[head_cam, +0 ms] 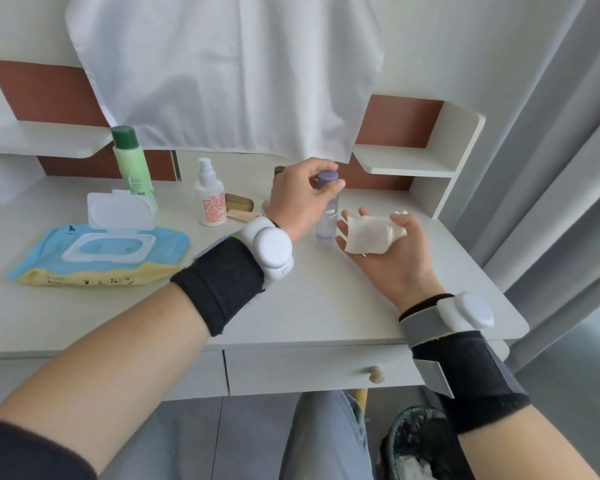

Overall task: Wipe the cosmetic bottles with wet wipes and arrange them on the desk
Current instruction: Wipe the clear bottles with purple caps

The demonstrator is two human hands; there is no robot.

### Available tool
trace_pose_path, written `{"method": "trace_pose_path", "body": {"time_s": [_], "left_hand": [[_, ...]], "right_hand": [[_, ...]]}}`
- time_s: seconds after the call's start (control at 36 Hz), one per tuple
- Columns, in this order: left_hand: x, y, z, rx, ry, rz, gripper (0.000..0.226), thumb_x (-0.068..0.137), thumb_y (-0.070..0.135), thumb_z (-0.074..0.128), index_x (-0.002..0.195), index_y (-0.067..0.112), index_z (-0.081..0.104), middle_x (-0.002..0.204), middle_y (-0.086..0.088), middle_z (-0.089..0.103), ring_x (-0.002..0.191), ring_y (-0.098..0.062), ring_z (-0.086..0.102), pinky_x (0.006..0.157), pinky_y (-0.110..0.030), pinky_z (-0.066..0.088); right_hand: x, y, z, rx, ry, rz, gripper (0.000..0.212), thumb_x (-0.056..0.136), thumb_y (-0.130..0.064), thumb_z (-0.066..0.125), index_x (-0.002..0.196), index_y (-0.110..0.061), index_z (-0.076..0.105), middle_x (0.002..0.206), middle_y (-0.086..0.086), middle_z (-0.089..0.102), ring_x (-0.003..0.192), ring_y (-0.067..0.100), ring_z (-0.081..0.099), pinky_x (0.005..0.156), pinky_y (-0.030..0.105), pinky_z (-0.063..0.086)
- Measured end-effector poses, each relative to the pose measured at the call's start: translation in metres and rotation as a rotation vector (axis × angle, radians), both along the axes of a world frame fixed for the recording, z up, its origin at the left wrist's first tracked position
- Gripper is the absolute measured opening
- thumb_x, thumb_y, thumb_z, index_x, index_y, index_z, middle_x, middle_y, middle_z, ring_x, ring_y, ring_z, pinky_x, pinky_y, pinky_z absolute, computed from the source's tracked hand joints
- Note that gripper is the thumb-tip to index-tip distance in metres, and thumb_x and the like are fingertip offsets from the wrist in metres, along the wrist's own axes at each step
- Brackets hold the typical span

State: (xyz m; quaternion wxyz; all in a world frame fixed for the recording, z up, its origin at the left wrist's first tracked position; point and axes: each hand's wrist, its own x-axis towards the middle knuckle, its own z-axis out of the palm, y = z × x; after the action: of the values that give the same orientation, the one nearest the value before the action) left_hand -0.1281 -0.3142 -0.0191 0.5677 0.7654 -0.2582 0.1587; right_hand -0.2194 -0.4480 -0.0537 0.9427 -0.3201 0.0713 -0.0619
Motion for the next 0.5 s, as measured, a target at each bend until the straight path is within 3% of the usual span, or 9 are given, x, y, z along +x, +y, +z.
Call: {"method": "trace_pose_path", "body": {"time_s": [0.11,0.19,0.31,0.39,0.5], "left_hand": [[0.005,-0.031,-0.001,0.013,0.006,-0.03,0.021,0.082,0.023,0.074,0.102,0.019,0.071,0.093,0.008,0.069,0.086,-0.014,0.065,0.085,-0.03,0.051],[0.008,-0.051,-0.004,0.05,0.008,-0.053,0.022,0.083,0.022,0.073,0.104,0.017,0.07,0.096,0.009,0.068,0.09,-0.01,0.063,0.084,-0.018,0.046],[0.009,-0.069,-0.007,0.066,0.022,-0.091,0.023,0.085,0.019,0.071,0.107,0.014,0.069,0.104,0.005,0.069,0.093,-0.008,0.062,0.08,-0.009,0.041],[0.01,-0.076,-0.007,0.061,0.037,-0.091,0.022,0.086,0.019,0.071,0.107,0.013,0.068,0.102,0.005,0.068,0.071,-0.002,0.061,0.068,-0.001,0.039],[0.011,-0.073,-0.008,0.065,0.048,-0.118,0.026,0.084,0.021,0.072,0.109,0.016,0.067,0.098,0.01,0.065,0.093,-0.009,0.063,0.083,-0.013,0.045]], "right_hand": [[-0.003,-0.01,0.0,0.054,-0.056,-0.042,0.044,0.08,-0.027,0.051,0.12,-0.008,0.046,0.12,0.023,0.06,0.107,0.039,0.061,0.107,0.048,0.04],[-0.003,-0.014,-0.002,0.083,-0.087,-0.061,0.039,0.091,-0.038,0.048,0.116,-0.008,0.045,0.124,0.021,0.059,0.117,0.036,0.06,0.109,0.046,0.037],[-0.003,-0.015,-0.004,0.093,-0.14,-0.053,0.071,0.092,-0.053,0.049,0.141,-0.003,0.041,0.142,0.017,0.051,0.133,0.031,0.049,0.115,0.046,0.029],[-0.001,-0.019,-0.007,0.074,-0.155,-0.054,0.079,0.092,-0.059,0.046,0.147,-0.003,0.036,0.149,0.017,0.044,0.138,0.03,0.042,0.118,0.045,0.025],[0.001,-0.02,-0.009,0.098,-0.098,-0.1,0.076,0.093,-0.06,0.043,0.142,-0.002,0.038,0.147,0.019,0.044,0.136,0.031,0.046,0.118,0.043,0.026]]}}
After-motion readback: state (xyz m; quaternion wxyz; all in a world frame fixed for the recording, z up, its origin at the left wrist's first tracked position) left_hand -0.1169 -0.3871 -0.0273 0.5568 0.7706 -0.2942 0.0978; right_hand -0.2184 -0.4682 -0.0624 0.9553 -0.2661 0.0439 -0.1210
